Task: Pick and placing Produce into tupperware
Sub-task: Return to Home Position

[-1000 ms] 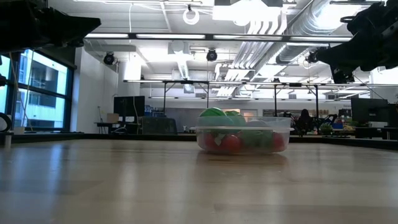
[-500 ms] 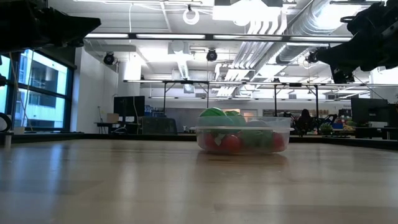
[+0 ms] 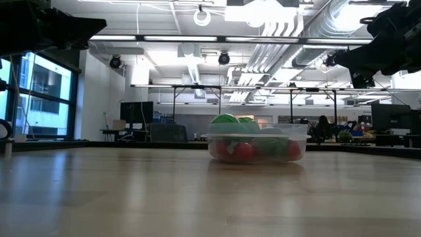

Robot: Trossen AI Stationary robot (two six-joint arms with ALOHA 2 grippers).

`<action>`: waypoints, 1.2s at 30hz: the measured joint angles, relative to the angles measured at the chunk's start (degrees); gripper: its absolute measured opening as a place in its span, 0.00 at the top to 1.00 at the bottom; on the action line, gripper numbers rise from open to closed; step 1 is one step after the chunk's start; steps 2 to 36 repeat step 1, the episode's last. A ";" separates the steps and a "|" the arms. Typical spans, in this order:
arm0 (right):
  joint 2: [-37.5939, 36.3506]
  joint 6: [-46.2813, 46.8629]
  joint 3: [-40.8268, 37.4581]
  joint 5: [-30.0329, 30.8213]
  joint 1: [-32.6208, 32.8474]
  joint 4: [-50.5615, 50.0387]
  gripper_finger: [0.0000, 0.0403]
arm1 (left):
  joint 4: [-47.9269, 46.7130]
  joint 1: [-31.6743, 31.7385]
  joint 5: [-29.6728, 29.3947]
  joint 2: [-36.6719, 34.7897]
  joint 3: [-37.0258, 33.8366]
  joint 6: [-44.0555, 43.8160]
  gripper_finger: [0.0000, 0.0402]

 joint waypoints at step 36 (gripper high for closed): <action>0.00 0.00 0.00 0.02 0.00 0.00 1.00 | 0.01 -0.01 0.00 0.00 0.00 0.01 1.00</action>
